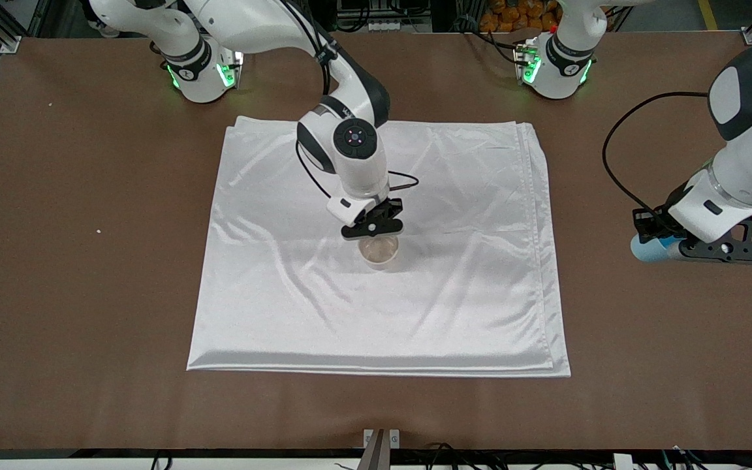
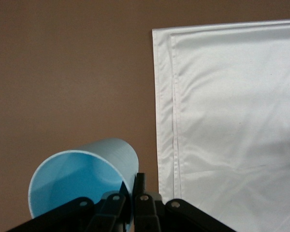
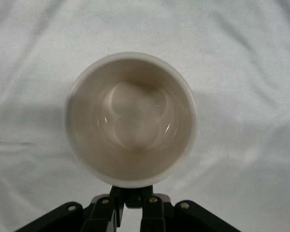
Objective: Place blue cup into white mug on cloth
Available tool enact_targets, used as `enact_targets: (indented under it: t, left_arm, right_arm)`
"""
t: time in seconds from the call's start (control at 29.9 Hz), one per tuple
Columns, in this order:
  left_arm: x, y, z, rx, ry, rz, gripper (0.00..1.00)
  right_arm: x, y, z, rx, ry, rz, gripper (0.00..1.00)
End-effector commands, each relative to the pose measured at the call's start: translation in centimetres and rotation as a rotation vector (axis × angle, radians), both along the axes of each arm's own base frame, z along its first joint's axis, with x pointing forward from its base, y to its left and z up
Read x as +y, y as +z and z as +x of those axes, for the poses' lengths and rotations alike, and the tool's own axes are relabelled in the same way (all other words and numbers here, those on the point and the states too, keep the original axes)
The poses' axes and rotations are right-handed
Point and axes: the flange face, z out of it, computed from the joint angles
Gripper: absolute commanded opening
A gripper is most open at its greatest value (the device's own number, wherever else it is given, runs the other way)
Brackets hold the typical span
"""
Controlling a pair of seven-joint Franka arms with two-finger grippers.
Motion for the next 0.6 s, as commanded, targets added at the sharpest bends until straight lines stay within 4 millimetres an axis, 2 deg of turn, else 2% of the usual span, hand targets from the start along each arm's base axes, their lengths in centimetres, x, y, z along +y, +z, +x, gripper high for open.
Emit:
enact_targets:
  t: [0.0, 0.3, 0.57]
  left_arm:
    - [-0.1, 0.4, -0.3, 0.004, -0.015, 0.024, 0.00]
    - [-1.7, 0.2, -0.4, 0.007, -0.028, 0.020, 0.00]
    - [-4.8, -0.6, -0.6, 0.021, -0.049, 0.011, 0.00]
  right_arm:
    - [2.0, 0.6, -1.0, -0.002, 0.009, 0.005, 0.00]
    - [3.1, -1.1, -2.3, 0.008, 0.018, -0.014, 0.00]
    - [4.2, -1.9, -2.1, -0.011, 0.036, -0.016, 0.00]
